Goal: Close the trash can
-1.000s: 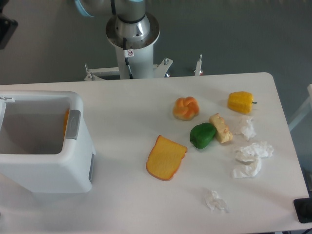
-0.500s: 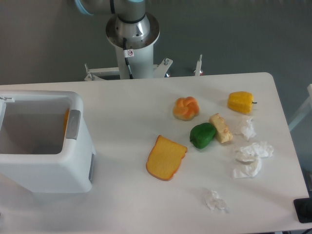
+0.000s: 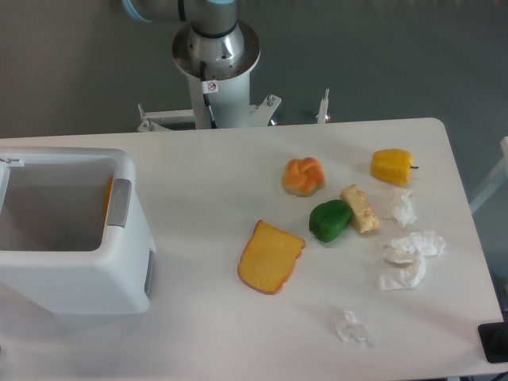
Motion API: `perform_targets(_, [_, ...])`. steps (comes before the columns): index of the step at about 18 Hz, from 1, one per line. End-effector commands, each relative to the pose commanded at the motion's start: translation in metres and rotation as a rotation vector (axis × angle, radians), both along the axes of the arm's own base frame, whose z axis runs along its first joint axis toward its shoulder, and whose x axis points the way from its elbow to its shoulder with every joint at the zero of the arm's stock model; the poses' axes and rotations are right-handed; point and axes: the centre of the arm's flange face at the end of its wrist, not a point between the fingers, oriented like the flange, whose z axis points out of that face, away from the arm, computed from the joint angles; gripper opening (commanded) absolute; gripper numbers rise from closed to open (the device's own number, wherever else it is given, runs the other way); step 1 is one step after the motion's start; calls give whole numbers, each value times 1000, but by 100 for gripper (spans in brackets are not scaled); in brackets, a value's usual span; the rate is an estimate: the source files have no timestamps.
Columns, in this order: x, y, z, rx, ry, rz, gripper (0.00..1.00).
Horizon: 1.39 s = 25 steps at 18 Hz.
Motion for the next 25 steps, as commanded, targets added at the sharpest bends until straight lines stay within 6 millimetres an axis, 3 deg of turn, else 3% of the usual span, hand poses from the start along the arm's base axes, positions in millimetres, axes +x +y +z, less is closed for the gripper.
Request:
perform_targets(11, [6, 6, -7, -13, -5, -15, 100])
perform_targets(25, [5, 30, -35, -54, -16, -29, 100])
